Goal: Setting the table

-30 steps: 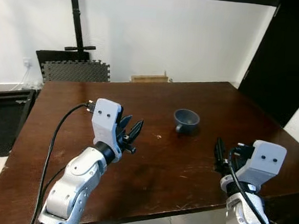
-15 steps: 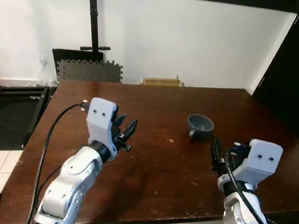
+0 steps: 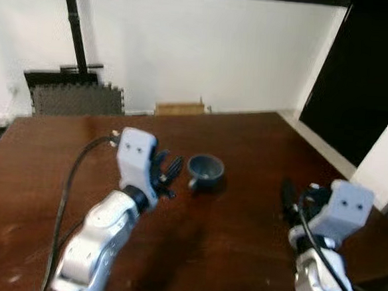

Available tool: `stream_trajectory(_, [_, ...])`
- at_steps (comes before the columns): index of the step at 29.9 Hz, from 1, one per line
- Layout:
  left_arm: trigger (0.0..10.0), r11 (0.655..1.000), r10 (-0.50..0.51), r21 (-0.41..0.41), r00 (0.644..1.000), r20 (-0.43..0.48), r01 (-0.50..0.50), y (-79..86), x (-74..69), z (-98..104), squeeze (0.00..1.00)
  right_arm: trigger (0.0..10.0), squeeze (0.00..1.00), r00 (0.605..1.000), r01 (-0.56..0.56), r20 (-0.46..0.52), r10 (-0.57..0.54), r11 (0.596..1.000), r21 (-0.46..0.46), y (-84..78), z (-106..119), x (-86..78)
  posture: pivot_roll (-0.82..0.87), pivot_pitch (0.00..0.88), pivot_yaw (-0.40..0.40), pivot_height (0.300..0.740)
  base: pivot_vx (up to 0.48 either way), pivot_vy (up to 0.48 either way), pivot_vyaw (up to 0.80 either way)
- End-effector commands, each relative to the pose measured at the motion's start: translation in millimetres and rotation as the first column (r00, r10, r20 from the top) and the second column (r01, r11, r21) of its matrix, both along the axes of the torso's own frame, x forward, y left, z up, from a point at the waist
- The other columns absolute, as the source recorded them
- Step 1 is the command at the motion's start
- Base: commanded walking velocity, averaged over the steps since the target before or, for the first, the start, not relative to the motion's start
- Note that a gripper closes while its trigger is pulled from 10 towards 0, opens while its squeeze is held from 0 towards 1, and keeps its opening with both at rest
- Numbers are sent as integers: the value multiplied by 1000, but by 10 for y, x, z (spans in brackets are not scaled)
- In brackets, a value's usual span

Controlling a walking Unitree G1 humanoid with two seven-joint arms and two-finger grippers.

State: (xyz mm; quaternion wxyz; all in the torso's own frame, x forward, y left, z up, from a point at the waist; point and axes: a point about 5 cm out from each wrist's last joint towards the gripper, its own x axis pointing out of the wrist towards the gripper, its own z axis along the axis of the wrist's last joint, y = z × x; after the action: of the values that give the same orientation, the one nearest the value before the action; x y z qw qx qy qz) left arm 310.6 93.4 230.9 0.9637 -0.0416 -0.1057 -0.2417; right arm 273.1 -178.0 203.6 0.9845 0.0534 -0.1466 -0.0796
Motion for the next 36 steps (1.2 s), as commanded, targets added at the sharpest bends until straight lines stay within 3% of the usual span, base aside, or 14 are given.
stream_trajectory(1, [10000, 1000, 11, 13, 1000, -4, -11, 41, -7, -18, 0, 10000, 0, 1000, 0, -5, 0, 1000, 1, 16, -12, -9, 5, 12, 19, 740, 0, 0, 0])
stream_trajectory(15, [10000, 999, 36, 0, 999, -26, -36, 125, 6, -60, 0, 10000, 0, 1000, -13, 12, 13, 1000, -16, 34, 43, 0, 8, 15, 17, 740, 0, 0, 0])
stream_trajectory(16, [10000, 1000, 2, 9, 1000, -23, -2, 295, 76, 32, 0, 10000, 0, 996, -28, 86, 35, 997, -73, 20, 277, 16, 9, 19, 15, 740, 0, 0, 0])
stream_trajectory(18, [10000, 995, -79, 64, 997, 1, 79, 414, 124, 165, 0, 10000, 0, 988, -30, 149, 43, 995, -91, -17, 486, 39, 8, 19, 14, 740, 0, 0, 0])
stream_trajectory(22, [10000, 963, -180, 199, 984, -16, 180, 432, 246, 276, 0, 10000, 0, 979, -8, 204, 29, 995, -103, -113, 683, 93, 25, 29, 4, 740, 0, 0, 0])
stream_trajectory(24, [10000, 936, -249, 234, 964, -88, 263, 319, 350, 260, 0, 10000, 0, 972, 18, 235, 7, 994, -107, -178, 790, 130, 31, 47, 1, 740, 0, 0, 0])
stream_trajectory(26, [10000, 920, -310, 194, 935, -175, 341, 59, 490, 117, 0, 10000, 0, 963, 41, 270, -13, 995, -96, -221, 920, 178, 18, 79, 15, 740, 0, 0, 0])
stream_trajectory(27, [10000, 920, -310, 194, 935, -175, 341, 59, 490, 117, 0, 10000, 0, 963, 41, 270, -13, 995, -96, -221, 920, 178, 18, 79, 15, 740, 0, 0, 0])
stream_trajectory(29, [10000, 939, -292, 101, 918, -269, 328, -252, 621, -55, 0, 10000, 0, 946, 59, 323, -29, 995, -83, -199, 1117, 206, -60, 130, 63, 740, 0, 0, 0])
stream_trajectory(31, [10000, 947, -272, 91, 921, -279, 307, -305, 630, -80, 0, 10000, 0, 941, 62, 337, -30, 995, -83, -182, 1162, 205, -60, 130, 63, 740, 0, 0, 0])
stream_trajectory(32, [10000, 952, -221, 152, 942, -254, 265, -309, 633, -96, 400, 10000, 0, 937, 66, 349, -33, 994, -84, -158, 1207, 203, -84, 143, 89, 740, 0, 0, 0])
stream_trajectory(33, [10000, 952, -221, 152, 942, -254, 265, -309, 633, -96, 400, 10000, 0, 937, 66, 349, -33, 994, -84, -158, 1207, 203, -84, 143, 89, 740, 0, 0, 0])
stream_trajectory(34, [10000, 949, -177, 218, 959, -223, 226, -295, 629, -107, 1000, 10000, 0, 933, 69, 357, -35, 994, -82, -140, 1237, 199, -92, 146, 94, 740, 0, 0, 0])
stream_trajectory(36, [10000, 935, -165, 284, 968, -188, 214, -265, 577, -115, 1000, 10000, 0, 930, 70, 366, -37, 995, -78, -114, 1266, 185, -117, 167, 108, 740, 0, 0, 0])
